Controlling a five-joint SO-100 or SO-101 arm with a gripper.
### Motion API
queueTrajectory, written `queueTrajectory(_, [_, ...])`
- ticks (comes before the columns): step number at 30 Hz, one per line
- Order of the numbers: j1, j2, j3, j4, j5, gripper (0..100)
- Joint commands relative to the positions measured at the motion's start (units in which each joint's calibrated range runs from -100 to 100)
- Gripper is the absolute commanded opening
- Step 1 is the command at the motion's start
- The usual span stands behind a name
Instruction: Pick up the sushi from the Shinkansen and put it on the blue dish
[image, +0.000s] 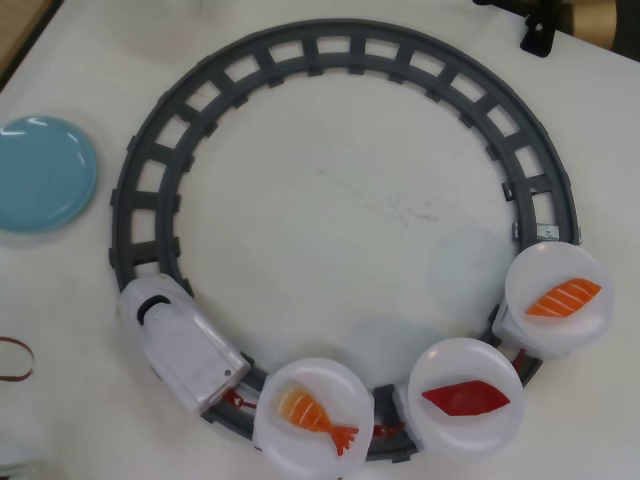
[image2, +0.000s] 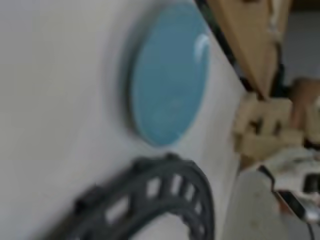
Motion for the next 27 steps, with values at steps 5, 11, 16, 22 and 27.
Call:
queueTrajectory(5, [16.5, -0.1, -17.1, -1.5, 3.9, 11])
queueTrajectory(11, [29.2, 0.0, -21.2, -1.6, 4.0, 11])
queueTrajectory(16, [37.2, 0.0, -20.3, -6.1, 5.1, 11])
queueTrajectory(22, [47.7, 9.7, -24.0, -9.9, 4.7, 11])
queueTrajectory(27, [56.1, 27.7, -34.2, -11.4, 4.7, 11])
